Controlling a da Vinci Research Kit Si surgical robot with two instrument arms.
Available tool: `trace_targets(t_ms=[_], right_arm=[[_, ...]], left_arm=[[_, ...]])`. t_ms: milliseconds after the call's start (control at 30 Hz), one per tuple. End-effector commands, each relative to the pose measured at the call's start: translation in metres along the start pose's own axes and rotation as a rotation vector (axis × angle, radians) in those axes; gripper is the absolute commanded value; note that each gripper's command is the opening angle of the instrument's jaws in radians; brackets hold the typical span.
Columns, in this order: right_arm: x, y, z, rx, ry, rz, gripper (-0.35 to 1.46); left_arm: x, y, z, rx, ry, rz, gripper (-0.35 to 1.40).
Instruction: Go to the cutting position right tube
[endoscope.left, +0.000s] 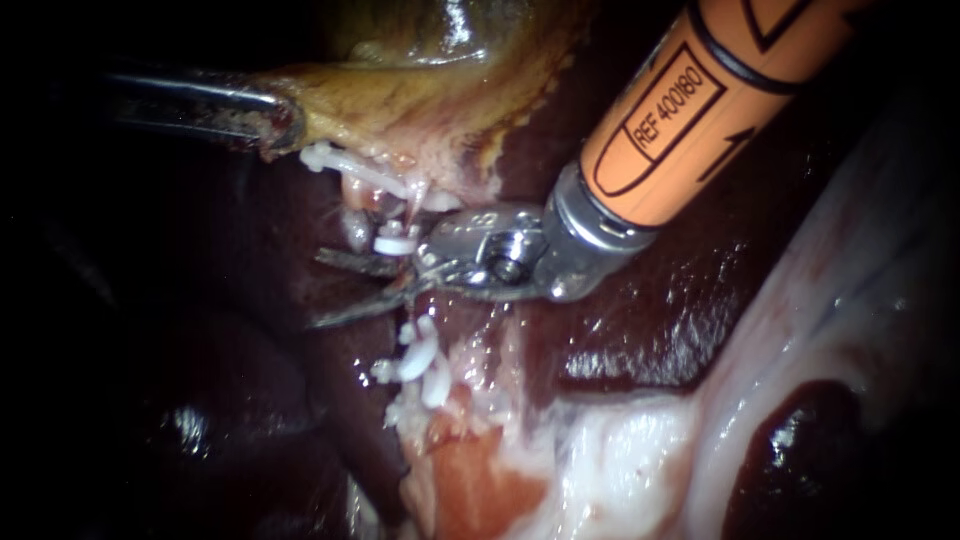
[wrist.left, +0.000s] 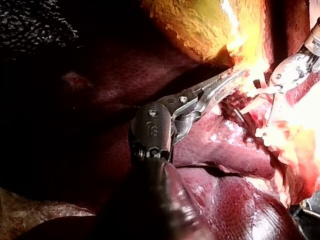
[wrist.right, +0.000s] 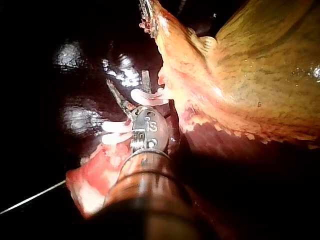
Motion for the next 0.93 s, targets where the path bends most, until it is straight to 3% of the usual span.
trace_targets(t_ms=[33,433,933], right_arm=[[0.0002,-0.0003,-0.0001,0.008,0.003,-0.004,1.35],[0.0018,-0.0031,-0.0003,0.103,0.010,-0.028,1.35],[0.0019,-0.0032,-0.0004,0.080,0.021,-0.027,1.33]], left_arm=[[0.0000,0.0000,0.0000,0.000,0.000,0.000,-0.35],[0.0000,-0.0002,-0.0001,-0.001,0.000,0.000,-0.35],[-0.0001,-0.0003,-0.0001,-0.001,0.000,0.001,-0.35]])
